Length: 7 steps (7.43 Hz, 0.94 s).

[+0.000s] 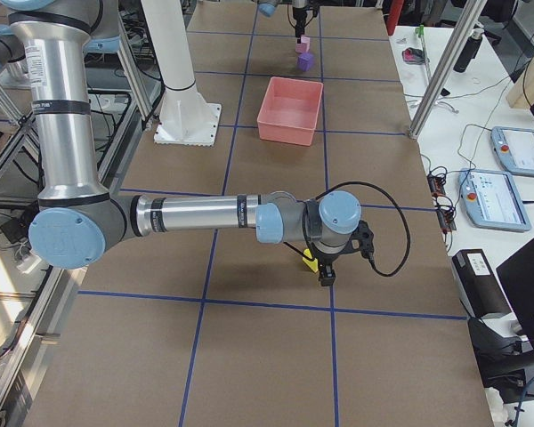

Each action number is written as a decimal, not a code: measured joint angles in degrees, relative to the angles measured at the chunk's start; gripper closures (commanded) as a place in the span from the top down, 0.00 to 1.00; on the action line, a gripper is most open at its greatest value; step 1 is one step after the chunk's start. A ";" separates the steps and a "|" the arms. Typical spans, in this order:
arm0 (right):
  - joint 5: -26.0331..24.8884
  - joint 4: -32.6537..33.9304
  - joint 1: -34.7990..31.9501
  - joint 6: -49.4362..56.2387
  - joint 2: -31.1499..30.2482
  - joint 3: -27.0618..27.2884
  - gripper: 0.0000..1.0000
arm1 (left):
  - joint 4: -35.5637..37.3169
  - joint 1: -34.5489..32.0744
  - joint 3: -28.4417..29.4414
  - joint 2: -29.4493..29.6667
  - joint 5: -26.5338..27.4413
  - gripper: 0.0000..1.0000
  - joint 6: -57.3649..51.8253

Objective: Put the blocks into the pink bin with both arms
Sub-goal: 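Close the left gripper on the light pink cube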

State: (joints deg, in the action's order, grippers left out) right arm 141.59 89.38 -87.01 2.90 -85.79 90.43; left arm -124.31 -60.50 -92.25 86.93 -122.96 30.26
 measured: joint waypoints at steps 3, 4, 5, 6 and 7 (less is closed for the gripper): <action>0.00 0.00 0.00 0.00 0.00 -0.16 1.00 | -0.15 0.03 1.76 0.41 0.32 0.99 -1.43; 0.00 0.00 0.00 0.00 0.03 -0.16 1.00 | -0.22 0.04 2.51 0.83 0.34 1.00 -1.49; 0.00 0.00 0.00 0.01 0.06 -0.17 1.00 | -0.36 0.04 3.48 1.37 0.35 0.99 -1.51; 0.02 0.00 0.00 0.05 0.11 -0.17 1.00 | -0.56 0.04 4.70 2.14 0.35 0.90 -1.52; 0.11 0.00 0.00 0.07 0.17 -0.17 1.00 | -0.95 0.04 5.87 2.91 0.34 0.35 -1.43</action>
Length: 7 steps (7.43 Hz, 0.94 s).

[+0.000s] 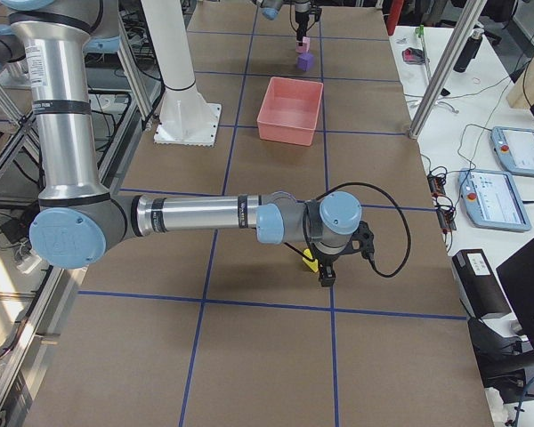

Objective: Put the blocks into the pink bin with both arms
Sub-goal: 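Close the left gripper on the light pink cube, then lift the light pink cube with left gripper while right grasps yellow cube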

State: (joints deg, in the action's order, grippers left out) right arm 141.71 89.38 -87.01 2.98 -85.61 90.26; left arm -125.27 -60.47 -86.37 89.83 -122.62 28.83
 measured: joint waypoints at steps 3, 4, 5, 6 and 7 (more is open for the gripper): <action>0.40 -0.06 0.00 0.01 0.19 0.48 0.99 | -0.79 -0.06 -0.02 0.29 -0.71 0.00 0.44; 0.48 -0.10 0.00 0.00 0.30 0.72 0.99 | 0.16 -0.37 -1.46 -0.02 -2.29 0.00 0.33; 0.51 -0.18 0.00 0.01 0.54 0.75 0.99 | 2.94 -1.69 -3.69 -0.12 -4.88 0.00 0.20; 0.48 -0.88 0.00 0.11 0.60 0.54 0.99 | 8.52 -3.82 -7.18 0.40 -7.13 0.00 0.08; 0.49 -2.46 0.33 -0.46 0.59 0.33 0.99 | 16.64 -5.27 -12.01 1.97 -8.45 0.00 0.04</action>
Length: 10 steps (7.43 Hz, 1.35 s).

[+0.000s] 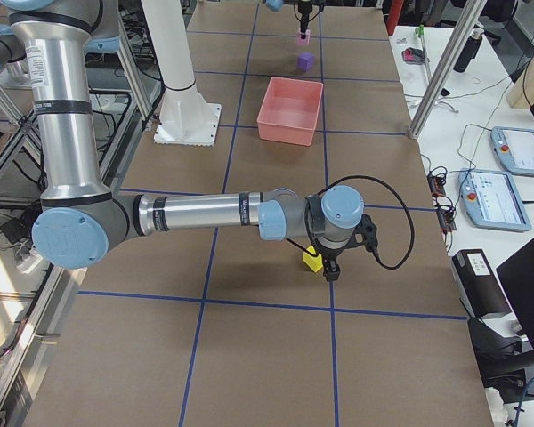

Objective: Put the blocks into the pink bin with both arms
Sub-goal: 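Lift the light pink cube with left gripper while right grasps yellow cube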

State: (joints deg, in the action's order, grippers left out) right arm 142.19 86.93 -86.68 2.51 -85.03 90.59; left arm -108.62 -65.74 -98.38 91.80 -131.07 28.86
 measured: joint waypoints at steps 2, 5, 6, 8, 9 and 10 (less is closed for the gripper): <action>-0.60 -4.17 4.68 -7.21 1.66 -0.17 0.98 | 20.94 -1.07 -11.85 6.14 -0.75 0.00 0.86; -11.33 -20.92 16.20 -11.33 1.91 -3.31 0.99 | 38.00 -0.82 -20.53 16.72 -0.85 0.00 9.14; -12.84 -26.23 18.59 -11.34 2.12 -5.33 0.99 | 39.12 -0.18 -21.24 18.87 -0.83 0.00 12.05; -13.37 -30.85 20.26 -9.15 2.34 -7.17 0.99 | 39.65 1.98 -21.53 21.75 -0.70 0.00 17.01; -13.25 -31.25 20.40 -7.08 2.30 -7.60 0.99 | 39.69 2.72 -21.54 22.48 -0.63 0.00 18.39; -13.13 -31.39 20.36 -4.92 2.12 -8.11 0.99 | 39.71 3.28 -21.55 22.92 -0.60 0.00 19.36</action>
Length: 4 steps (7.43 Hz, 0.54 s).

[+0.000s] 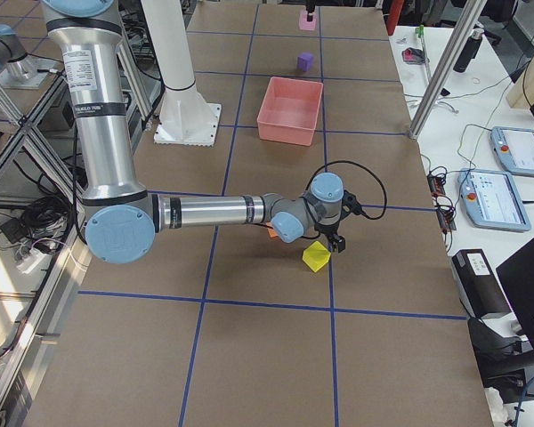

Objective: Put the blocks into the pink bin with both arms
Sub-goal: 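Lift the light pink cube with left gripper while right grasps yellow cube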

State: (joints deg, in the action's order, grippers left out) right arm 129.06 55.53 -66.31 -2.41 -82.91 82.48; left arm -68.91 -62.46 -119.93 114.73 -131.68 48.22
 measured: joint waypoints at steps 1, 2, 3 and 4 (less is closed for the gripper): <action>0.10 -0.05 -0.09 1.84 -0.27 -0.29 0.99 | 0.01 0.66 0.04 0.37 0.03 0.00 0.83; 0.28 -0.07 -0.16 2.99 -0.53 -0.43 0.99 | 0.01 1.28 0.09 0.72 0.09 0.00 1.55; 0.56 -0.09 -0.18 3.56 -0.77 -0.68 0.99 | 0.01 1.71 0.12 0.91 0.15 0.00 1.97; 0.68 -0.11 -0.19 3.78 -0.74 -1.41 0.99 | 0.01 1.91 0.15 1.04 0.18 0.00 2.14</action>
State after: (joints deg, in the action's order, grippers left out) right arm 129.75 55.43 -66.51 1.37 -83.65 81.07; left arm -68.91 -60.56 -119.77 115.77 -131.50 50.35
